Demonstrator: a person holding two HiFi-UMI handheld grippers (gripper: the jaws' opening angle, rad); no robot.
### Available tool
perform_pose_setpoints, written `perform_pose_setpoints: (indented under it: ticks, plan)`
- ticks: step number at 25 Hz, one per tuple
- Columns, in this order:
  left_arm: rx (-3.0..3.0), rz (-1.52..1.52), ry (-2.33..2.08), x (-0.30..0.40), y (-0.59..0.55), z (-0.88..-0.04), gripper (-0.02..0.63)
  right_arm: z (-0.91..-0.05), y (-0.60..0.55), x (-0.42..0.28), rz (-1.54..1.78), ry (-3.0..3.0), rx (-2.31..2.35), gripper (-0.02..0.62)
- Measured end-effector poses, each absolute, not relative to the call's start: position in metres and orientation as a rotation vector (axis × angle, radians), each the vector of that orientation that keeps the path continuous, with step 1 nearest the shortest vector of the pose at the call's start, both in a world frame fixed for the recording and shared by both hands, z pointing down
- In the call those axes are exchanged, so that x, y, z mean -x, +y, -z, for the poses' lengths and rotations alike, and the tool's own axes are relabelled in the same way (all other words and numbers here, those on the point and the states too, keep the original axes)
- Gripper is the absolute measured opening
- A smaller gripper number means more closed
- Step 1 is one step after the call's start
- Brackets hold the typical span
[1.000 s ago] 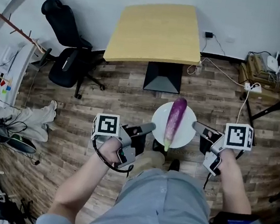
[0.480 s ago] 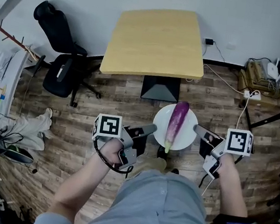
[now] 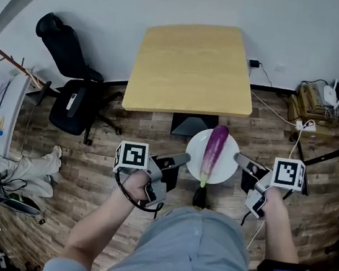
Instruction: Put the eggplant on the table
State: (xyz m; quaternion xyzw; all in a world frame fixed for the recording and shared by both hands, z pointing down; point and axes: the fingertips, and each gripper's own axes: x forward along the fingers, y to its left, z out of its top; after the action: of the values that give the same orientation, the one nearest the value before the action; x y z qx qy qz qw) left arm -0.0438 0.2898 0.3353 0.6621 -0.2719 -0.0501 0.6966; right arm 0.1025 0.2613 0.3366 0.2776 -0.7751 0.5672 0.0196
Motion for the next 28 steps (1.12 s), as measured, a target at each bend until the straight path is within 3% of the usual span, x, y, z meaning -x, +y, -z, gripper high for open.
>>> perform_pose_setpoints:
  ticks: [28]
  plan:
    - [-1.449,0.083,-0.583,0.058,0.185,-0.356,0.021,-0.347,0.160,-0.081,-1.840,-2.396,-0.854,0.014]
